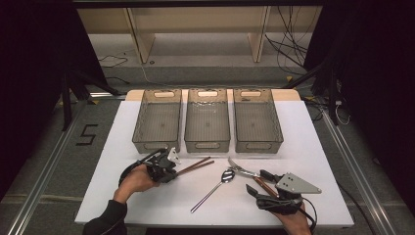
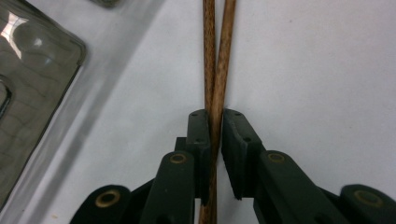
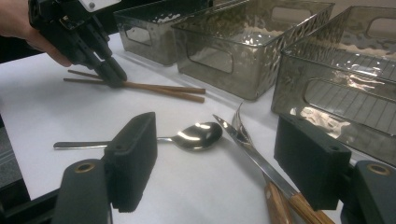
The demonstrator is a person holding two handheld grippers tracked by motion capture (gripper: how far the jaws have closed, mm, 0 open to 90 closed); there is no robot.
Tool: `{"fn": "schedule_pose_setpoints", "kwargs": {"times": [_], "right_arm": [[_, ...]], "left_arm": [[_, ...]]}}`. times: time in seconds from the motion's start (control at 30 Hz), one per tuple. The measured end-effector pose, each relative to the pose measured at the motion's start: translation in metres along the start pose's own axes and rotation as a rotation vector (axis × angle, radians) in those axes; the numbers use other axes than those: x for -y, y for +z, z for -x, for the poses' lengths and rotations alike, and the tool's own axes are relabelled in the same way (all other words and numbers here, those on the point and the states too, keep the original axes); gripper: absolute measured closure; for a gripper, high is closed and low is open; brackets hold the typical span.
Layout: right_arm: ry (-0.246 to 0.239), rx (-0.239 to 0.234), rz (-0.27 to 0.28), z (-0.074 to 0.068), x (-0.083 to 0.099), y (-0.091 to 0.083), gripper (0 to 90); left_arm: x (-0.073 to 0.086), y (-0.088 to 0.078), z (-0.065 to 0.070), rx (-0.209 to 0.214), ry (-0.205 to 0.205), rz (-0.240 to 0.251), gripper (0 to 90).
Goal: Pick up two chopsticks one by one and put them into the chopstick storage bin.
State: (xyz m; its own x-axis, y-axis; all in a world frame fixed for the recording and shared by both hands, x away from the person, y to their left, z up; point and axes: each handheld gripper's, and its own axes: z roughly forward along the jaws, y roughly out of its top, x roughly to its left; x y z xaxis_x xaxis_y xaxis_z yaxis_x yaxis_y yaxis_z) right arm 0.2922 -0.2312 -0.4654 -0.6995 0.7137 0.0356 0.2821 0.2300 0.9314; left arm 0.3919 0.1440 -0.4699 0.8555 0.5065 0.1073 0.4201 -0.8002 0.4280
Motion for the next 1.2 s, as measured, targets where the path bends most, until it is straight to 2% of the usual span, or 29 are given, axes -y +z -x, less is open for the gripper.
{"fn": "schedule_pose_setpoints", "kwargs": {"times": [0.37,0.57,0.77,1.07,1.13,1.2], "right_arm": [[-0.002,0.002,-0.001,0.0,0.0,0.0,30.9],[-0.002,0.001,-0.001,0.0,0.0,0.0,30.9],[-0.003,0.003,-0.002,0.0,0.0,0.0,30.8],[-0.004,0.003,0.0,0.0,0.0,0.0,30.9],[-0.006,0.003,-0.001,0.0,0.0,0.0,30.9],[-0.005,0.002,0.001,0.0,0.0,0.0,30.8]], "left_arm": [[0.0,-0.002,0.0,0.009,0.004,0.006,83.1],[-0.001,-0.005,0.0,0.015,-0.018,0.024,83.4],[-0.001,-0.006,0.0,0.021,-0.018,0.033,84.4],[0.0,-0.021,0.0,0.021,-0.02,0.074,84.5],[0.0,-0.026,0.001,0.031,-0.002,0.072,84.5],[-0.001,-0.032,0.003,0.041,-0.001,0.096,84.5]]}}
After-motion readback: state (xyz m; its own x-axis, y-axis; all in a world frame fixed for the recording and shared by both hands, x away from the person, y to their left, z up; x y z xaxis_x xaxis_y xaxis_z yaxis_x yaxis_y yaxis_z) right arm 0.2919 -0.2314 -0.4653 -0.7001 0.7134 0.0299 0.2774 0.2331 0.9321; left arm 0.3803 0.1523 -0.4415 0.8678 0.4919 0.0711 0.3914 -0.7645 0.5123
